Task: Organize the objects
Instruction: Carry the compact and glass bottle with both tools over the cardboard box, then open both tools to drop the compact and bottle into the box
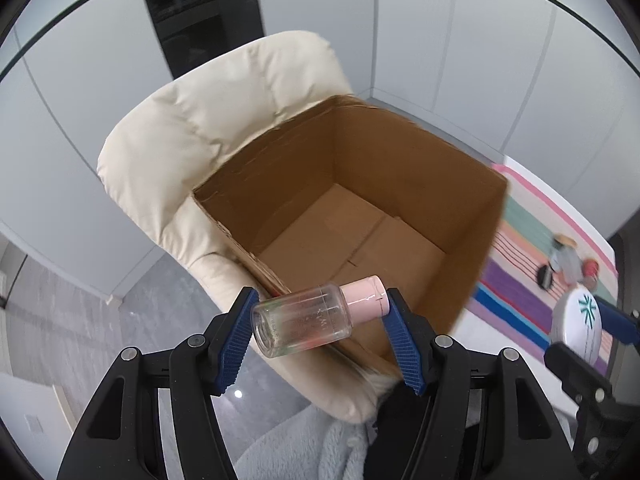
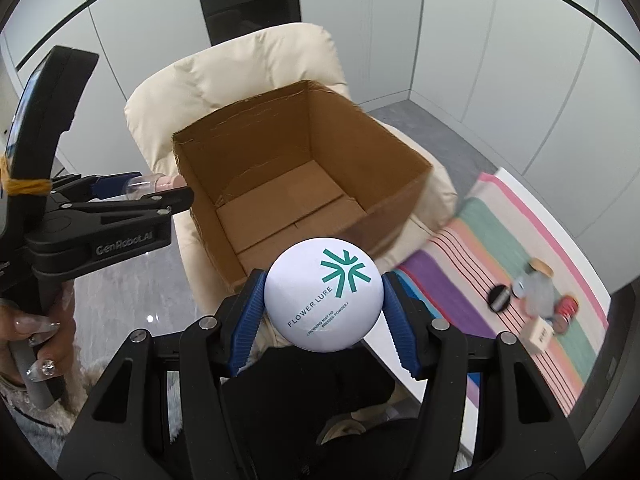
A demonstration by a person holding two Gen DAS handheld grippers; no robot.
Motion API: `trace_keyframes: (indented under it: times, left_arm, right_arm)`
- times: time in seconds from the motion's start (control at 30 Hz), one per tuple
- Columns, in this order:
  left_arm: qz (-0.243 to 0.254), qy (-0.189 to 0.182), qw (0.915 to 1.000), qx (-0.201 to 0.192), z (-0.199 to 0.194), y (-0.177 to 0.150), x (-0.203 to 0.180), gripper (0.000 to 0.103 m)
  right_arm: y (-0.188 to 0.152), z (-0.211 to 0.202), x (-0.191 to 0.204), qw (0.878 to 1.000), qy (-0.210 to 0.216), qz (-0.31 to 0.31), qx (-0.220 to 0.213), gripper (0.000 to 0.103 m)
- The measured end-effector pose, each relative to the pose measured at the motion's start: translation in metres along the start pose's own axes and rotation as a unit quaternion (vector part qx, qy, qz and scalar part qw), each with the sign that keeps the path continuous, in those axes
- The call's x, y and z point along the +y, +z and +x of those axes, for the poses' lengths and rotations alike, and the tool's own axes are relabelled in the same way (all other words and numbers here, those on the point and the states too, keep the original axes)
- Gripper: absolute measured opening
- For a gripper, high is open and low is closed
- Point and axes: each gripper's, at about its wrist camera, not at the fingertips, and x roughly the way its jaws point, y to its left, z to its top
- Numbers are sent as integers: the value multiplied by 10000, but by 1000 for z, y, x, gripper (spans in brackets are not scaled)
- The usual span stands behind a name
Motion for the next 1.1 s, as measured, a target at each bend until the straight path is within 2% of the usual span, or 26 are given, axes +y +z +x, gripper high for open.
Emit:
trace_keyframes:
  times: [0.1, 0.2, 0.33, 0.5, 0.57, 0.6, 0.63, 0.7, 0.83, 1.1]
  left_arm:
    - [-138, 104, 9998, 77, 20, 13, 6, 65]
    - [-38, 451, 9990, 6, 35, 23, 6, 65]
    - [-182, 478, 9984, 222, 59, 37, 11, 65]
    - [-183, 411, 9984, 356, 76, 44, 10, 66]
    - [-133, 299, 9986, 410, 78, 44, 8, 69]
    - [-142, 244, 9986, 455, 78, 43, 6, 76]
    - [-154, 199, 9986, 467, 78, 44, 6, 83]
    - [-160, 106, 9990, 396, 74, 43, 5, 87]
    - [-157, 158, 9993, 297, 68, 45, 5, 89]
    - [-334, 135, 9989, 311, 67, 44, 14, 89]
  right_arm:
    - [15, 18, 5, 9999, 19, -133, 41, 60]
    - [32, 39, 11, 9996, -2, -274, 52, 60]
    - [55, 75, 13, 9993, 12, -352, 149, 60]
    - [65, 105, 8, 9993, 5, -290, 247, 61]
    - [66, 110, 5, 9996, 67, -189, 214, 79]
    - [65, 110, 4, 9996, 60, -161, 204, 95]
    - [65, 109, 3, 9998, 34, -155, 150, 99]
    - [66, 106, 4, 9998, -30, -190, 41, 99]
    - [67, 103, 0, 9998, -127, -144, 25, 99]
    - [65, 97, -10, 9999, -158, 13, 44, 99]
